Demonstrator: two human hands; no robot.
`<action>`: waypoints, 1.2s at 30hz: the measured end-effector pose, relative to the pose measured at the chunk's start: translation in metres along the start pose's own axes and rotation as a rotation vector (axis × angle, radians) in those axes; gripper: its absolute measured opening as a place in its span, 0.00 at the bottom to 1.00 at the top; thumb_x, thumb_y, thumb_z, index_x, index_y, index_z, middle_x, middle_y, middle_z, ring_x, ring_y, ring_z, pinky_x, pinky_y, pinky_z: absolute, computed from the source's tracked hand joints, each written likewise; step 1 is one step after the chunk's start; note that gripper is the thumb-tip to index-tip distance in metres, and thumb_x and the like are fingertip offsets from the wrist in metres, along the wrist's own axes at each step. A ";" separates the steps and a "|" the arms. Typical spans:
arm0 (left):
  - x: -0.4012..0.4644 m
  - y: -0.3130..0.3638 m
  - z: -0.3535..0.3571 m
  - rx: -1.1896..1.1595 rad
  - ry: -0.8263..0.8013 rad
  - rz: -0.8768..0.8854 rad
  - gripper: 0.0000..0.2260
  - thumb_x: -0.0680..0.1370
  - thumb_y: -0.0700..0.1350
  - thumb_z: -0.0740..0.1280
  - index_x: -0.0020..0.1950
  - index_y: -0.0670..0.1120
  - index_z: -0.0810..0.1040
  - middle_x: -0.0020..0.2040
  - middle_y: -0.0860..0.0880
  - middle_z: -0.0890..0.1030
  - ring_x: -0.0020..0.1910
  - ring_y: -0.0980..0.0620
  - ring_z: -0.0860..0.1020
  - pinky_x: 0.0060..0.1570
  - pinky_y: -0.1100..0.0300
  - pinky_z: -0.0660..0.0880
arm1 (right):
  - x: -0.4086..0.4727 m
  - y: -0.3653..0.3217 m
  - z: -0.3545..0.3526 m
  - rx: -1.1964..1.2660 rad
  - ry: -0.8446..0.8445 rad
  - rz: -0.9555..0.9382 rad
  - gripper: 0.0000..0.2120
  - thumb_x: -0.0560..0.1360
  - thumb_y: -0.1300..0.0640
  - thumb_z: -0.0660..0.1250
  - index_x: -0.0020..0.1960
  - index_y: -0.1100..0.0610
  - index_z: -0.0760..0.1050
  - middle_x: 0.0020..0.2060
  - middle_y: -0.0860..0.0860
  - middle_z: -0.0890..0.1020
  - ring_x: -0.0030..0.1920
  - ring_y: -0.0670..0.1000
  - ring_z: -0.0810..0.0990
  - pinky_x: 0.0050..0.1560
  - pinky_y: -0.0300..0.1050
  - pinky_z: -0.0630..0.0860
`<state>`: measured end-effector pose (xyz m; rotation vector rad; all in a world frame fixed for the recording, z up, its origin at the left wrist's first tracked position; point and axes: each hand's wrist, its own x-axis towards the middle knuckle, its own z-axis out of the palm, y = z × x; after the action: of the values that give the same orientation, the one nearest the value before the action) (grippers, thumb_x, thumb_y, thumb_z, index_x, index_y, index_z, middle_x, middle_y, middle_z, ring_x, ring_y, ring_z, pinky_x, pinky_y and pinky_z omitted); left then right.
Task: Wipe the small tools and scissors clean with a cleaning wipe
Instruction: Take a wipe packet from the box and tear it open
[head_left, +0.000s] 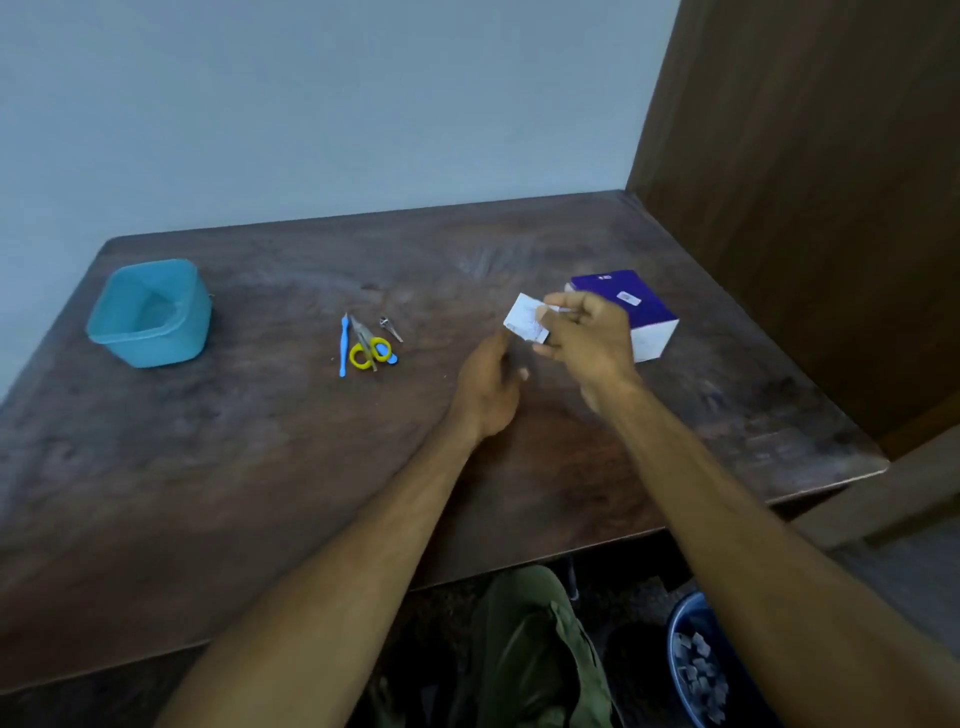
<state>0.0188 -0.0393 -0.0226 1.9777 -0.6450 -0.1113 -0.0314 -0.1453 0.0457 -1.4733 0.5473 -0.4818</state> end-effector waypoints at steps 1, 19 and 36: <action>-0.012 -0.005 -0.012 0.000 0.062 -0.040 0.17 0.74 0.32 0.66 0.62 0.41 0.76 0.58 0.45 0.81 0.58 0.49 0.78 0.60 0.54 0.74 | -0.006 0.008 0.008 0.030 -0.016 0.034 0.06 0.75 0.65 0.68 0.52 0.61 0.76 0.41 0.54 0.81 0.39 0.48 0.82 0.32 0.36 0.79; -0.103 -0.041 -0.155 -0.590 0.368 -0.367 0.03 0.78 0.39 0.69 0.50 0.41 0.80 0.40 0.46 0.82 0.36 0.58 0.81 0.34 0.65 0.78 | -0.079 0.041 0.130 -0.153 -0.471 -0.076 0.07 0.76 0.59 0.69 0.51 0.62 0.79 0.40 0.54 0.83 0.35 0.47 0.80 0.33 0.39 0.77; -0.110 -0.052 -0.147 -0.712 0.609 -0.305 0.03 0.78 0.37 0.67 0.47 0.44 0.77 0.41 0.46 0.83 0.39 0.56 0.82 0.39 0.63 0.80 | -0.098 0.070 0.133 -0.045 -0.488 -0.133 0.03 0.75 0.63 0.69 0.44 0.59 0.81 0.36 0.54 0.83 0.33 0.45 0.79 0.35 0.35 0.75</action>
<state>-0.0039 0.1501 -0.0163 1.2930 0.1033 0.0722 -0.0293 0.0225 -0.0165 -1.6066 0.0744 -0.1980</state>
